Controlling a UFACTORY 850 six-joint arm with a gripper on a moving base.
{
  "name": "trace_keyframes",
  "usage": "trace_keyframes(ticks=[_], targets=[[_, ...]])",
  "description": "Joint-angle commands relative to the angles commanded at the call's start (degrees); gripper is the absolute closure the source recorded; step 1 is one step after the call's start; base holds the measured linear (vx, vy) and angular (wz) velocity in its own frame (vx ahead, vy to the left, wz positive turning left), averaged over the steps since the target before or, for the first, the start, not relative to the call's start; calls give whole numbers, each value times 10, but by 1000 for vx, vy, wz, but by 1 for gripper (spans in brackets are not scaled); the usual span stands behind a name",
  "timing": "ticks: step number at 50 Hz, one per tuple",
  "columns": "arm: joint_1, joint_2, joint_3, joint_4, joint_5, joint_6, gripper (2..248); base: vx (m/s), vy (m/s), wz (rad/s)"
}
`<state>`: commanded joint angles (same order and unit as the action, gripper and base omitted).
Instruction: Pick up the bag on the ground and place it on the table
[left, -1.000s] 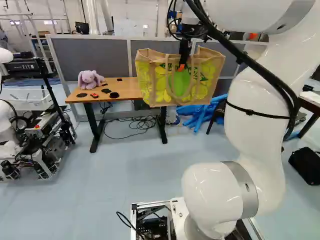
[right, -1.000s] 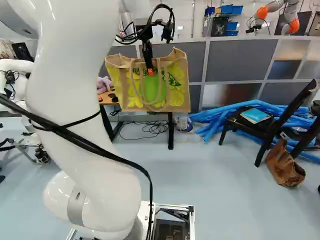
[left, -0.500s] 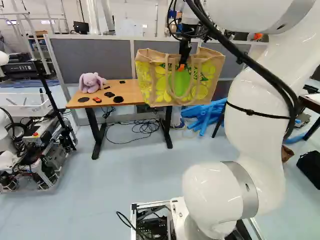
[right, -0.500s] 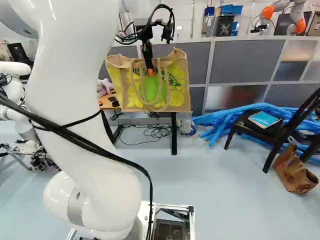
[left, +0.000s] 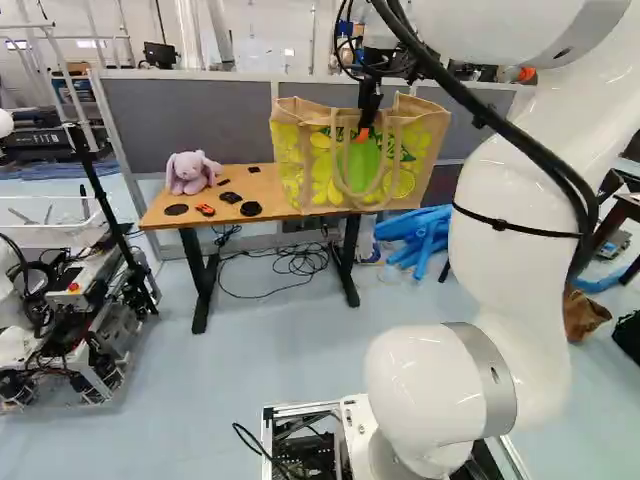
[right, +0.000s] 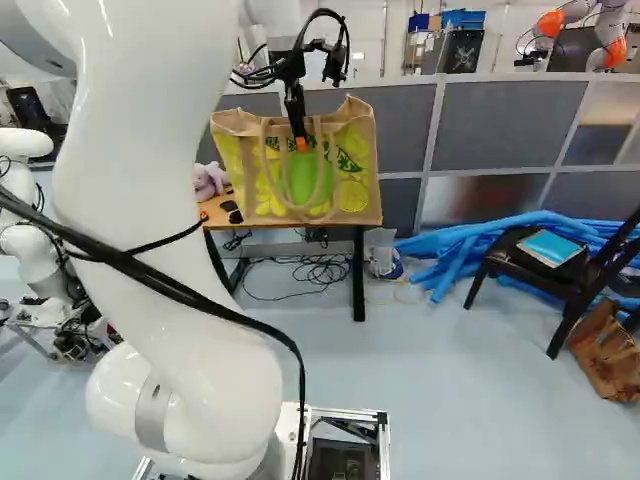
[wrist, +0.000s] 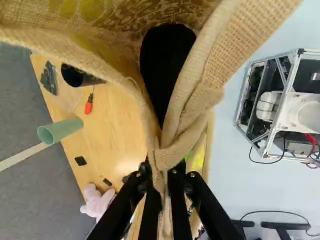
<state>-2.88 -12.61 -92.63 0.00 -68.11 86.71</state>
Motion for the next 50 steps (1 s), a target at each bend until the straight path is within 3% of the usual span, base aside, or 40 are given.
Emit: trace_keyframes(ticks=[50], targets=[[0, 0, 0, 0, 0, 0, 227, 161, 147, -25]])
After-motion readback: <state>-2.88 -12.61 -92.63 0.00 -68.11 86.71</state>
